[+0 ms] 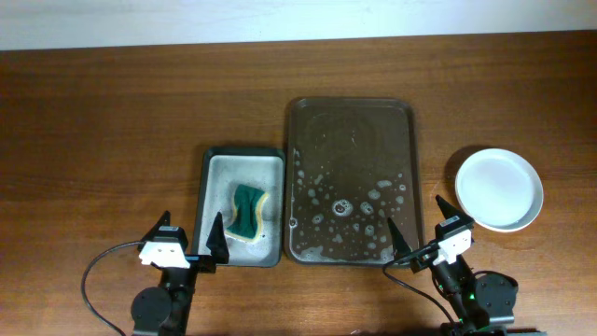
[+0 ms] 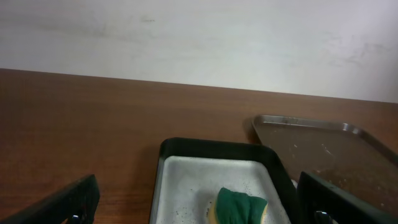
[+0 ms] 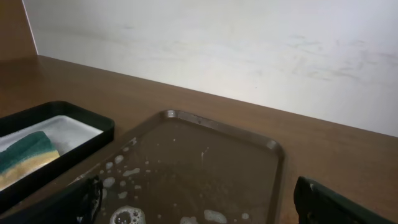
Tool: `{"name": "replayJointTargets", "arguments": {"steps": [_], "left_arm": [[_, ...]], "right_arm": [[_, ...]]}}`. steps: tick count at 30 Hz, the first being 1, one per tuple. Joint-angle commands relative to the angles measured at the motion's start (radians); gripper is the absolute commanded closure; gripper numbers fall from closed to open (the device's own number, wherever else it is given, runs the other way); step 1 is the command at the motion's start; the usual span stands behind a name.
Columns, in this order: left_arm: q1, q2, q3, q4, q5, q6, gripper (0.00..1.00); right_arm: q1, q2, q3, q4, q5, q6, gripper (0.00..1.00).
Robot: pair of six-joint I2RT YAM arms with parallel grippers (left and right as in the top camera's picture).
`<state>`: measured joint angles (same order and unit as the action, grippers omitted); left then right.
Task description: Clean dirty plates on tray and stack at the side
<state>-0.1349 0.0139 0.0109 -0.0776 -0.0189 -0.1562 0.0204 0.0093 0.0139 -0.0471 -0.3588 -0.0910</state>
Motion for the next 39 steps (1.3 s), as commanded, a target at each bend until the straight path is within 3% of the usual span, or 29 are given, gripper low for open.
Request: {"name": "replayJointTargets", "arguments": {"steps": [1,39], "left_arm": [[0.007,-0.003,-0.002,-0.006,-0.003,0.016,0.0],[0.007,-0.003,-0.002,-0.006,-0.003,0.016,0.0]], "right_arm": [[0.006,-0.004,-0.008,0.0,0.005,-0.006,0.01],[0.006,-0.004,-0.008,0.0,0.005,-0.006,0.01]]}}
